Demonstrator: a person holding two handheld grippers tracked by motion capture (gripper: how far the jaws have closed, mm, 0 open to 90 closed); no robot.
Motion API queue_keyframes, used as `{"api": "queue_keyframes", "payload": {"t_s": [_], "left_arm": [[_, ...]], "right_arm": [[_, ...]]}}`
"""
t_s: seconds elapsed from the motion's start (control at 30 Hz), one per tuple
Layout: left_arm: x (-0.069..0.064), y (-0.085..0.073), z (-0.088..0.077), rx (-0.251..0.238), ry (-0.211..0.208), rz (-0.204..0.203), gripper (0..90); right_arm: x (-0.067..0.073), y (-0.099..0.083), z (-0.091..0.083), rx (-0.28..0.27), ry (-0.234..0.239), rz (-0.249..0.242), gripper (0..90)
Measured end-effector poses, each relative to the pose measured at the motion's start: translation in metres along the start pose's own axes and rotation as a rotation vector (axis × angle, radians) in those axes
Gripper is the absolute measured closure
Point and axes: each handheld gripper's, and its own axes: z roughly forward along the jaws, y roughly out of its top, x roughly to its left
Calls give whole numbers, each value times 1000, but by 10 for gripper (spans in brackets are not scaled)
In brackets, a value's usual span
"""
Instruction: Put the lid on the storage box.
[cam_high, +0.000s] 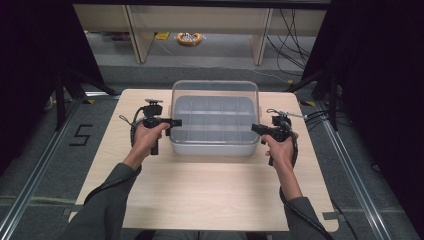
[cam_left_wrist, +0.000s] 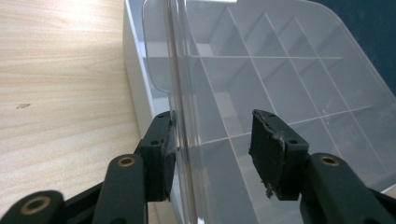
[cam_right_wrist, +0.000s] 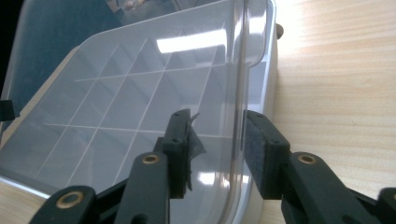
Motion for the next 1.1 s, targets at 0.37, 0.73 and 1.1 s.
{"api": "queue_keyframes", "payload": {"t_s": [0.37,0.73,1.1], "left_arm": [[0,-1,3,8,12,-5,498],[-1,-3,1,4,28,26,482],[-3,-6,0,0,50,62,440]], "right_arm": [[-3,-3,9,15,-32,-50,571],[3,-2,10,30,-51,-63,534],[8,-5,8,37,-39,33,502]]}}
